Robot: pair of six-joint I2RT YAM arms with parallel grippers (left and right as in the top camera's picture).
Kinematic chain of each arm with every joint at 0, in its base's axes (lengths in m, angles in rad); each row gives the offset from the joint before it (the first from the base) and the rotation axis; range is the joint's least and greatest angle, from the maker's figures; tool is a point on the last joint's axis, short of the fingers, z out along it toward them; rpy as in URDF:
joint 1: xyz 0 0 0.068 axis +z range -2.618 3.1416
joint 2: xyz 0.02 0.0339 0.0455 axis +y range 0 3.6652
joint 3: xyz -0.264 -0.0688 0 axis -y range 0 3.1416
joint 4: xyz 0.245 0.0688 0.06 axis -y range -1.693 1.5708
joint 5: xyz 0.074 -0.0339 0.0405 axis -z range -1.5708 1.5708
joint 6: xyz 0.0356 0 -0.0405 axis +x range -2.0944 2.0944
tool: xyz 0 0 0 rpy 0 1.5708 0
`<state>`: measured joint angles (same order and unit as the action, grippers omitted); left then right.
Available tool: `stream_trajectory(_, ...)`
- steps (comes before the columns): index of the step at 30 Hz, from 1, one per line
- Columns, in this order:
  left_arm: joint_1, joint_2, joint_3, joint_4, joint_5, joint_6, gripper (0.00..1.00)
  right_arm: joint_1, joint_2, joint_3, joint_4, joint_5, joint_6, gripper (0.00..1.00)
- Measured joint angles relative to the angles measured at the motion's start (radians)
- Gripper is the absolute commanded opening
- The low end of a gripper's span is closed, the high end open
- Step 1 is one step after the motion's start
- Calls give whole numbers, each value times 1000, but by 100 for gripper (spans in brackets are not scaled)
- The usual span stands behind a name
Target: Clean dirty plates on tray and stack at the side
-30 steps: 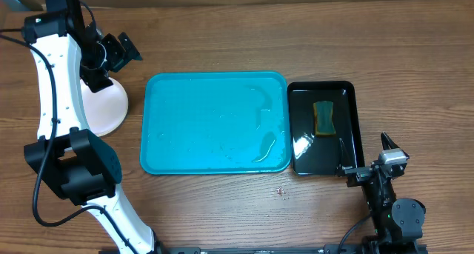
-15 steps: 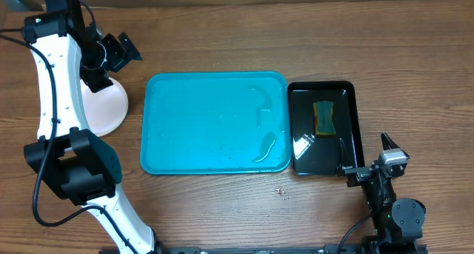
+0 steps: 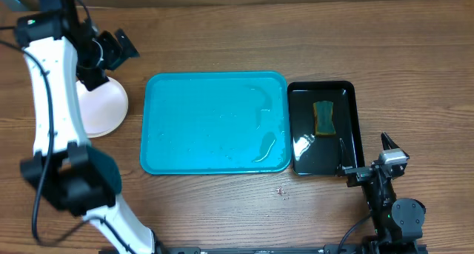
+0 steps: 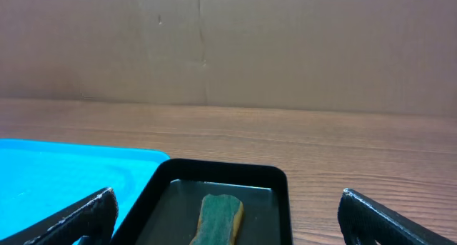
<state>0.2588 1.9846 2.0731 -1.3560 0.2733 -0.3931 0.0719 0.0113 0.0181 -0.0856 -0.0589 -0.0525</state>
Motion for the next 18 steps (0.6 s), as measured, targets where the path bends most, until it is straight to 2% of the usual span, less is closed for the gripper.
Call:
stream_trajectory(11, -11, -594, 11, 2, 1, 0, 100, 0, 0, 0, -1, 0, 0, 100)
stream_trajectory(18, -87, -827, 10, -2, -5, 5, 100, 0, 0, 0, 0, 0, 0, 100)
